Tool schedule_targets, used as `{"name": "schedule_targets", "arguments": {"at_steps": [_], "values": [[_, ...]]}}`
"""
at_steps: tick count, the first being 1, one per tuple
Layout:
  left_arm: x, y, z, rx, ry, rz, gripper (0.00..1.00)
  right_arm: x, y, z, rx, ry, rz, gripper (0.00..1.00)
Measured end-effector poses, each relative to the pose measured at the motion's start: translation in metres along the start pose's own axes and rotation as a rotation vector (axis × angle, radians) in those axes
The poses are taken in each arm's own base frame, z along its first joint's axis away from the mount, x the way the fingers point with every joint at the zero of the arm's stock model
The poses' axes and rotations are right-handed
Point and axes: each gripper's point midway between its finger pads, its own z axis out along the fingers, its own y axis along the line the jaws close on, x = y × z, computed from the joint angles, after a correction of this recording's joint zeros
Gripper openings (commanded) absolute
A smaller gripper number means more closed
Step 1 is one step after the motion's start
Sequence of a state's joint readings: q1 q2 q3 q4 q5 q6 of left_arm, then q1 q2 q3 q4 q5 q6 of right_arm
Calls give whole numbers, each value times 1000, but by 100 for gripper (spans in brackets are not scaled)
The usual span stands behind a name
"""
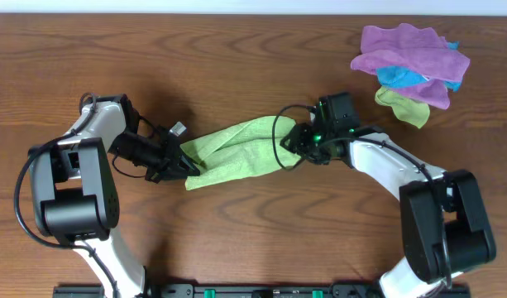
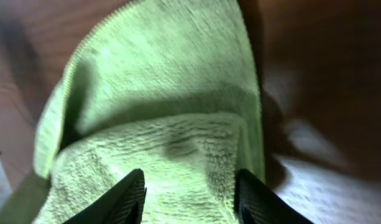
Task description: Fold the cloth
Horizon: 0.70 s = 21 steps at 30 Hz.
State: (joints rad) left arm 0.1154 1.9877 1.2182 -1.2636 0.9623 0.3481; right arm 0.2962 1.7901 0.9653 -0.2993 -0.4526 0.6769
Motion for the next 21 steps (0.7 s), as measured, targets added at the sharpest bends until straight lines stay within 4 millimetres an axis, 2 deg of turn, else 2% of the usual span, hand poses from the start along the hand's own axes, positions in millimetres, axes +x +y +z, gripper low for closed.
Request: {"name": "schedule_targets", "arguments": {"at_steps": [5,9,10,14,17,21], "values": [[0,0,0,0,0,0,6,0,-1,0,5,0,-19,40],[0,0,0,0,0,0,6,-1,-2,0,11,-6,-35,5],[0,0,0,0,0,0,6,-1,-2,0,13,-7,-36,1],[4,-1,0,3,14,-17,6,0,-2,0,7,0,-34,1],[14,-4,-1,14,47,-40,6,8,0,-1,-6,38,-25,1],[30,-6,-7,31,92,-62,6,26,-1,-19,6,91,-13,1]]}}
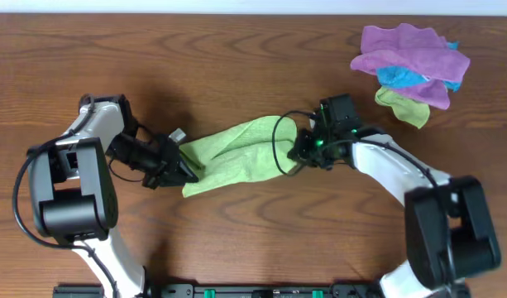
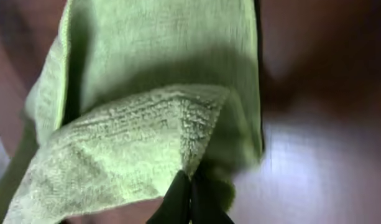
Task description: Fold the cloth
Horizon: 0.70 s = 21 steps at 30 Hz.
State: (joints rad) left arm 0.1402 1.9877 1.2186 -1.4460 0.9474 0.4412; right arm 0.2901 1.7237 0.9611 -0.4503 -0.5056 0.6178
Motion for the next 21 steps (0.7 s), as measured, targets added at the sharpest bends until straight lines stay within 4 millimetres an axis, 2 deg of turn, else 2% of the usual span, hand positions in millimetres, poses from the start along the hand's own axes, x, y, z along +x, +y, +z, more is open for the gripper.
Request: {"name": "schedule_targets", "arguments": {"at_steps": [5,14,17,19,21], "values": [[0,8,-14,11,-33,7,6,23,12,-44,7,1,-24,1],[7,10,-17,7,-15,-9,6,54,4,-70,59,52,-17,1],[10,6,-17,25,-7,-17,6,52,10,-74,36,33,-34,1],[7,0,-17,59,-22,-11,6,40,24,-79,-14,-30,-82,1],[1,-11,-19,124,-57,-8,6,18,45,-88,-85,-138,-151,1]]}}
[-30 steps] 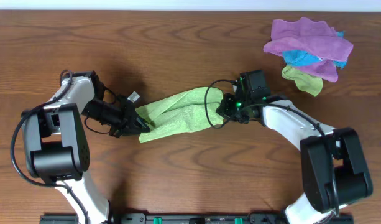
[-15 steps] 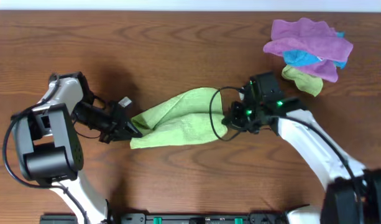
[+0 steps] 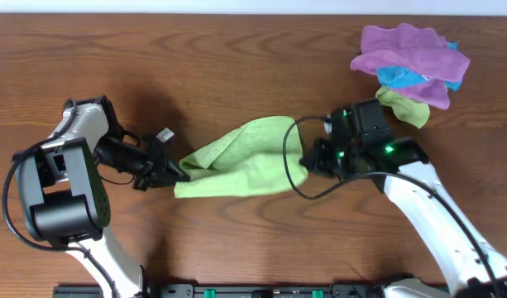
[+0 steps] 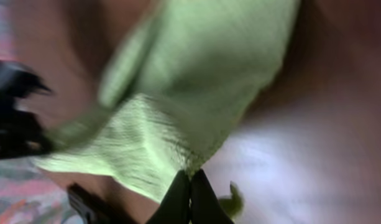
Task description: Fold the cloth
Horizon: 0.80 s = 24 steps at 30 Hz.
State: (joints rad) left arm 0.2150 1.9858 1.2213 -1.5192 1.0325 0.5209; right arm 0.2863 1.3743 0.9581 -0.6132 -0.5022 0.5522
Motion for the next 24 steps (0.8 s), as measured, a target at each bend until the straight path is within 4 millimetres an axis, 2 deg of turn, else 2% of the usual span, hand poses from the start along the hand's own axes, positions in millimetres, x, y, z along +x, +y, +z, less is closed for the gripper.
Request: {"name": "schedule_targets", "arguments": {"at_steps": [2,5,10,15,19,24], "values": [[-10,-9,-2,42,-44,18,6,-23,14,-7,-48,-97,-40,1],[-40,-18,-10,70,-146,65,6,-50,21,-13,-68,-201,-62,1],[-98,-40,-29,76,-313,135,6,-76,22,-10,-69,-272,-66,2],[-147,-82,-43,83,-440,237,6,-104,24,-6,-58,-342,-76,2],[-172,-119,-46,108,-508,300,6,-133,35,-11,-57,-411,-95,1],[-191,-147,-48,136,-580,332,6,-176,46,-13,-53,-471,-101,1]]}}
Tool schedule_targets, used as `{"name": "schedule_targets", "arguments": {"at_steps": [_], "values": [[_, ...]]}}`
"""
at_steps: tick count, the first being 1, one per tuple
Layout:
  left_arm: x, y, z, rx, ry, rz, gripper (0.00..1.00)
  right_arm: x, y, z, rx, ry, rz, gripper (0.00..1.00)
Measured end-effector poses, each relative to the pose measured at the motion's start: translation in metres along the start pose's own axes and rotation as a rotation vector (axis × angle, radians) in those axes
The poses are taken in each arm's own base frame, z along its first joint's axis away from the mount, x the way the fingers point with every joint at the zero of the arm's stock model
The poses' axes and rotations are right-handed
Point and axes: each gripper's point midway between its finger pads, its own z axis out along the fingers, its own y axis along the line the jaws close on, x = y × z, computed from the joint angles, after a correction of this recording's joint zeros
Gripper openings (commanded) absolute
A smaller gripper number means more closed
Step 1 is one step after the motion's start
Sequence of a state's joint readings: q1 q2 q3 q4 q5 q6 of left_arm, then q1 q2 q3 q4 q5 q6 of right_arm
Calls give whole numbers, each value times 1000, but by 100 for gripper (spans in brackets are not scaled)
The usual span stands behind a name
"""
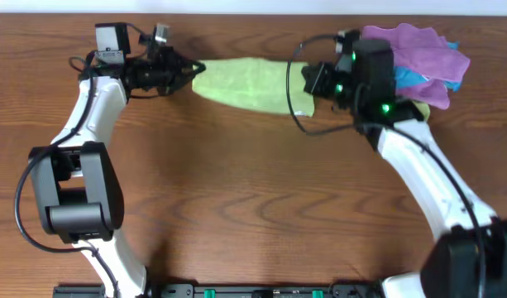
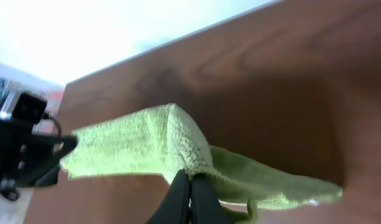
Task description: Fold the cloth
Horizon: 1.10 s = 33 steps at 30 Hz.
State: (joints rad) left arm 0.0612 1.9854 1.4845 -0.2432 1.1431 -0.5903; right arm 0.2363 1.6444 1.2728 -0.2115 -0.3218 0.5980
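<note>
The green cloth point(image 1: 245, 83) hangs stretched in the air over the far part of the table, held at both ends. My left gripper point(image 1: 189, 69) is shut on its left corner. My right gripper point(image 1: 307, 83) is shut on its right end. In the right wrist view the cloth point(image 2: 146, 140) runs away from my pinched fingertips point(image 2: 191, 186) toward the left gripper point(image 2: 59, 152), with a lower layer sagging off to the right.
A pile of purple, blue and green cloths point(image 1: 418, 58) lies at the far right corner, just behind my right arm. The table's far edge point(image 1: 253, 15) runs close behind the stretched cloth.
Both grippers have risen and moved toward the far edge with the cloth. It was bunched low over mid-table; now it is pulled out long between them, off the table.
The cloth lay crumpled mid-table, my left gripper at its left end and my right gripper open over its right end. Then the right gripper was shut on that end. Both then stood wider apart, and now hold the cloth taut near the far edge.
</note>
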Motion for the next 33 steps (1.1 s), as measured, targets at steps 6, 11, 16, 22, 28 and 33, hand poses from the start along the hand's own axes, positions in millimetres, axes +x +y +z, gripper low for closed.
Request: {"name": "schedule_targets", "arguments": {"at_steps": [6,11,16,22,28,33], "values": [[-26,-7,-4,4,-98,-10,6,-38,-2,25,21,-20,-10,2],[-22,1,-5,-25,-92,-27,6,-37,-3,26,42,13,-29,2],[-2,20,-4,-93,-33,-44,6,-14,-17,23,99,108,-29,2],[36,47,-10,-208,83,-43,6,21,-30,17,166,245,-56,2],[70,67,-20,-307,197,-16,6,56,-25,12,187,366,-96,2],[100,75,-31,-352,310,5,6,83,-30,2,232,473,-100,2]]}}
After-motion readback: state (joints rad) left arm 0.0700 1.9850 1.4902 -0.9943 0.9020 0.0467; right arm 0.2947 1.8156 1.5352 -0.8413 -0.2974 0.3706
